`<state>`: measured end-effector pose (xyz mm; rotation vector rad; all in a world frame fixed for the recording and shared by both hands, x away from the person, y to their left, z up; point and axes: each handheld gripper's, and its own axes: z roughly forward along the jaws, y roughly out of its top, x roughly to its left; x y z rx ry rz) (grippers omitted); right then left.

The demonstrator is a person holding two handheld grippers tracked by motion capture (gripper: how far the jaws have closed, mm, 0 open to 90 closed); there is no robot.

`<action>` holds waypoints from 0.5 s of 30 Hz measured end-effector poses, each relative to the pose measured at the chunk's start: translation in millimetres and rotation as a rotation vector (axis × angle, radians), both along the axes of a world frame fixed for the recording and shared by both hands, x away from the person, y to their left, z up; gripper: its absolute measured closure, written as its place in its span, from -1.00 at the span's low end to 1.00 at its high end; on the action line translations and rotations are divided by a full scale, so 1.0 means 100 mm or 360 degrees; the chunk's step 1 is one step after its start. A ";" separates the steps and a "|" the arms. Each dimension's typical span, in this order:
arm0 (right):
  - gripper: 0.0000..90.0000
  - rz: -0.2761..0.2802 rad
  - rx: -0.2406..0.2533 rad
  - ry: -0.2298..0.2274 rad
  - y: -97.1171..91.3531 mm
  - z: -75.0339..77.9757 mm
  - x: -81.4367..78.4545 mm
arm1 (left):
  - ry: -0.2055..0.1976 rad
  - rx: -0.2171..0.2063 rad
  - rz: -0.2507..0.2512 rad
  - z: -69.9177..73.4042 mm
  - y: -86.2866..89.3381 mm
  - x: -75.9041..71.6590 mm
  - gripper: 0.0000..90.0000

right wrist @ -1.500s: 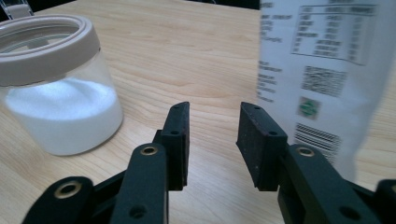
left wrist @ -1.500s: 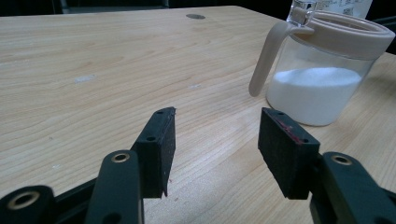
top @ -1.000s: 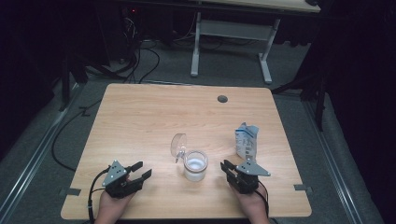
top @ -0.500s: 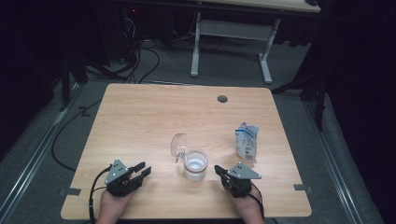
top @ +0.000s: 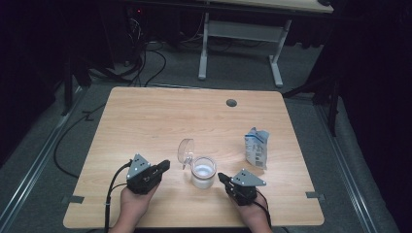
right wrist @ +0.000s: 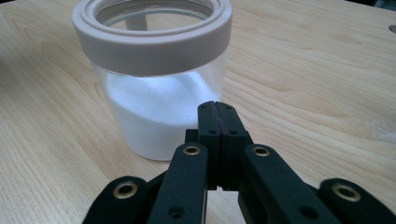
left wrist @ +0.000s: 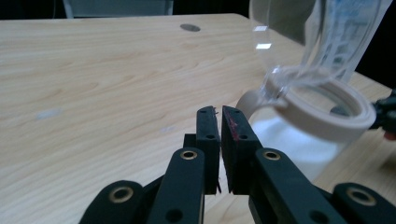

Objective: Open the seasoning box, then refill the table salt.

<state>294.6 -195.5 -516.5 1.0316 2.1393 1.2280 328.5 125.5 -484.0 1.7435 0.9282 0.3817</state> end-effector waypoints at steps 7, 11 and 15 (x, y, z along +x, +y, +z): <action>1.00 0.0021 -0.0020 -0.0010 0.06 0.00 0.00 | -0.0009 -0.0034 -0.0001 0.08 -0.15 0.08 0.99; 1.00 0.0022 -0.0029 -0.0006 0.06 0.00 0.00 | -0.0023 -0.0065 -0.0021 0.13 -0.21 0.08 0.99; 1.00 0.0019 -0.0035 -0.0012 0.07 0.00 0.00 | -0.0048 -0.0068 -0.0049 0.17 -0.26 0.06 1.00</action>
